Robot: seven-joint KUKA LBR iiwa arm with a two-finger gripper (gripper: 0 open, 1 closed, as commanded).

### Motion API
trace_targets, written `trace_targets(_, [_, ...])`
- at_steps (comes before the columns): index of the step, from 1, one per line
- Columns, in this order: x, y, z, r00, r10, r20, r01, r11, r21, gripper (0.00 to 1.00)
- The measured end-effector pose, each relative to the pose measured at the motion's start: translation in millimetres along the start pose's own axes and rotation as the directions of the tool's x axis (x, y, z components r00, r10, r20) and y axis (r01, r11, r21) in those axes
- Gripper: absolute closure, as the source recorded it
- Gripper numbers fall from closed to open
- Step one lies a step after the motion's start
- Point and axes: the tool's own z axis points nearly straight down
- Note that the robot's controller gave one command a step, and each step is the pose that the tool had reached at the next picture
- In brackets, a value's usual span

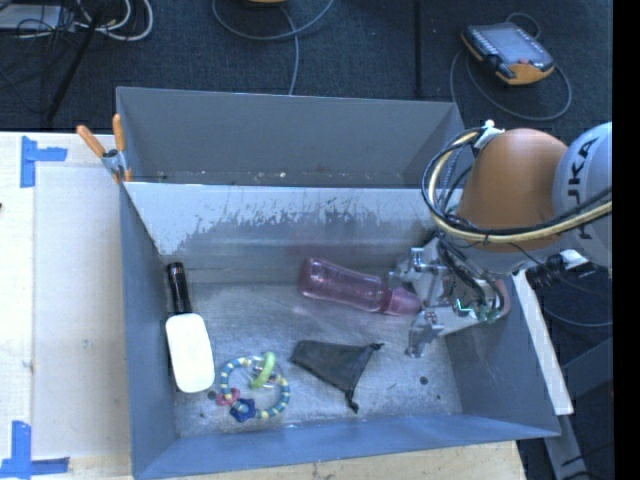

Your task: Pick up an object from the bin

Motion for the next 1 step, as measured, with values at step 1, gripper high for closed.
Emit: trace_targets(1, [-1.7,0.2,-4.7,1.000,-0.002,0.007,0.002,1.000,0.001,0.00])
